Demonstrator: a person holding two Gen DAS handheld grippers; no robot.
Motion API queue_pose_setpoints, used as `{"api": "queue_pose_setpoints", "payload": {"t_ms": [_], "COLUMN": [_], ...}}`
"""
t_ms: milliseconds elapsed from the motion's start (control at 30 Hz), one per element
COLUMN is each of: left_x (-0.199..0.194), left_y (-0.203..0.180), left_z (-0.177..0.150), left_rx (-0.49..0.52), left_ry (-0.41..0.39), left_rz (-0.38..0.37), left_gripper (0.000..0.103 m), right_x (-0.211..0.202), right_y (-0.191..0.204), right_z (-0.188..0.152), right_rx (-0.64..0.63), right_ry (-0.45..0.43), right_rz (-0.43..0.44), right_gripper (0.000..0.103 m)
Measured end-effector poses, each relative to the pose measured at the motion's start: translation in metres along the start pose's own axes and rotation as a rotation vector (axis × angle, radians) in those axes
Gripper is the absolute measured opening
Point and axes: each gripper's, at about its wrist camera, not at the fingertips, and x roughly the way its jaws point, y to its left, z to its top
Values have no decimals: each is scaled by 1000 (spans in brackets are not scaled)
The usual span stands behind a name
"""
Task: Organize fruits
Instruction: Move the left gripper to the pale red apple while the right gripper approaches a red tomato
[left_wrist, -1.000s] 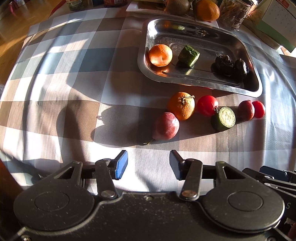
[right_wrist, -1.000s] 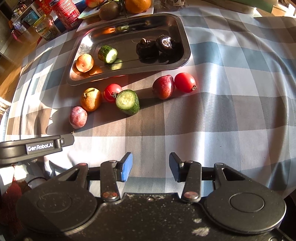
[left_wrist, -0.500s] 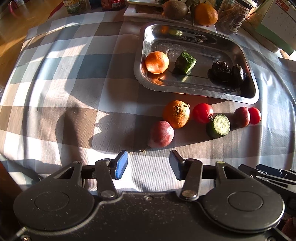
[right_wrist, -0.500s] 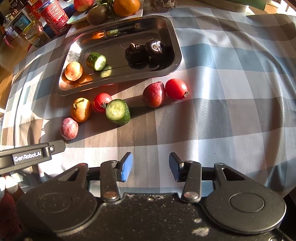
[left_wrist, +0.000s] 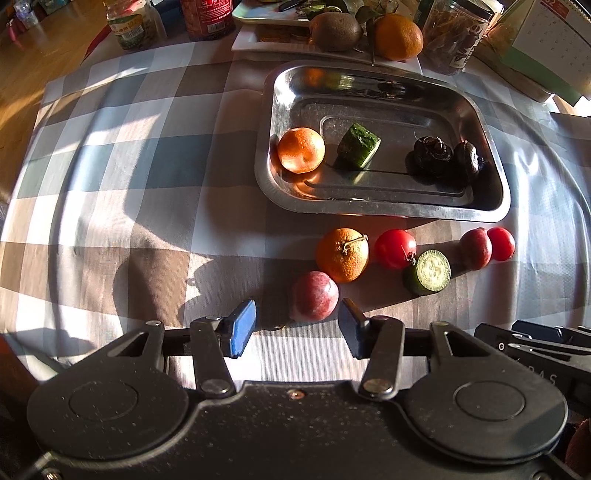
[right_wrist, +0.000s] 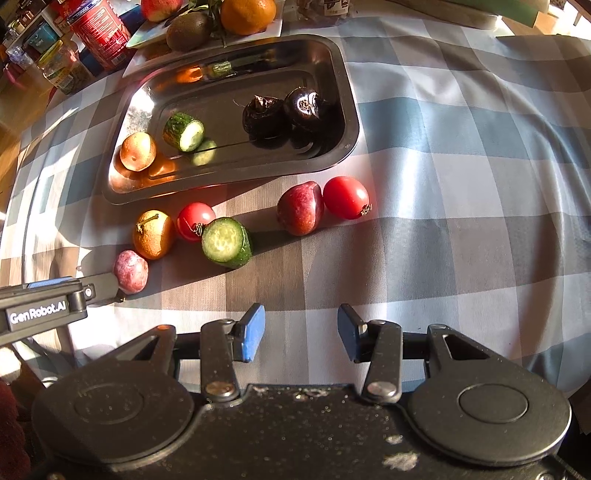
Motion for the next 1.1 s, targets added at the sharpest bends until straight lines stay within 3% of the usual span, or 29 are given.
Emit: {"api": "queue_pose_setpoints", "payload": {"t_ms": [433,800,1100], "left_x": [4,14,14], "left_y": [-4,14,15], "left_z": [27,34,32], "left_rx": [22,-48,-47], "left_ry": [-9,20,29], "left_rz": [3,-31,-57], "left_gripper": [57,57,57], "right_x": [-2,7,22], "right_y": [-1,-35,-29], "right_z": [39,73,77], "right_rx": [-5,164,131], "right_ry": [-16,-32,-46], "right_rz": [-8,46,-25], "right_gripper": [47,47,47]}}
